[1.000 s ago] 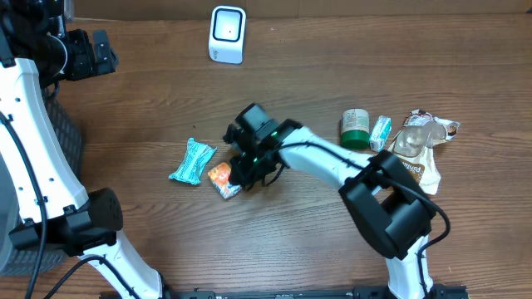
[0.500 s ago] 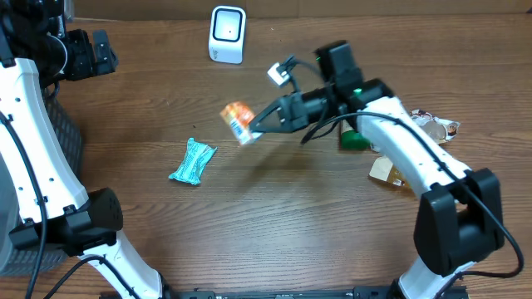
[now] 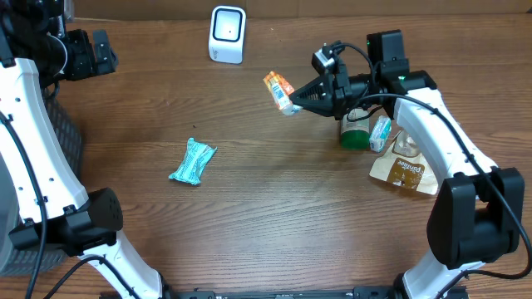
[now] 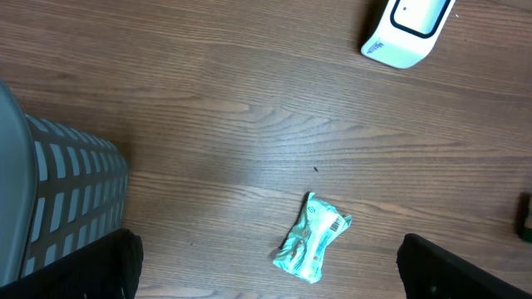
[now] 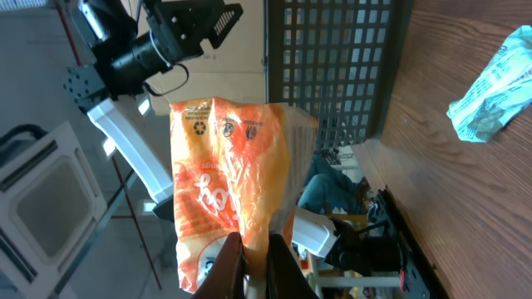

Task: Scan the item barcode
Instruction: 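Lift the orange packet and hold it under the white scanner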

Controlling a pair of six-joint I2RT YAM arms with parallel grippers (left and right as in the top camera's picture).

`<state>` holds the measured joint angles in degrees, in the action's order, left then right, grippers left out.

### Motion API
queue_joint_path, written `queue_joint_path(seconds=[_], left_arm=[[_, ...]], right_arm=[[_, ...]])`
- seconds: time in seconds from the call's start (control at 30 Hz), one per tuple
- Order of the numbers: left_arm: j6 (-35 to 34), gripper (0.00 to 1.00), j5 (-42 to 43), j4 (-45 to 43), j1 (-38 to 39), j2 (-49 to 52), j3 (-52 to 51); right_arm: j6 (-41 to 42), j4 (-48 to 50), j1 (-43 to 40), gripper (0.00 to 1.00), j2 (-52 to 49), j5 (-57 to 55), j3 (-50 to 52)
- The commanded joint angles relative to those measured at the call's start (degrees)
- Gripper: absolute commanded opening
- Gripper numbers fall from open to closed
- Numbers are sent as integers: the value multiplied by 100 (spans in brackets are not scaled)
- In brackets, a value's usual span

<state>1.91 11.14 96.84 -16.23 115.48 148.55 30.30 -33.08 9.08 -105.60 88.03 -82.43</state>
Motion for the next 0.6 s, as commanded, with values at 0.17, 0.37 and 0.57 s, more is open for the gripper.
queue_joint_path(seconds=[0.17,0.37,0.57], left_arm=[[68,99,4,-4,17,-74,81],[70,100,4,-4,17,-74,81],[70,100,4,-4,17,-74,81]], right_arm=[[-474,-44,70,4,205,-9,-92],[-697,-527,675,4,205,-2437,-107],[-927,-2319,1274,4,170,-5567,-1764]])
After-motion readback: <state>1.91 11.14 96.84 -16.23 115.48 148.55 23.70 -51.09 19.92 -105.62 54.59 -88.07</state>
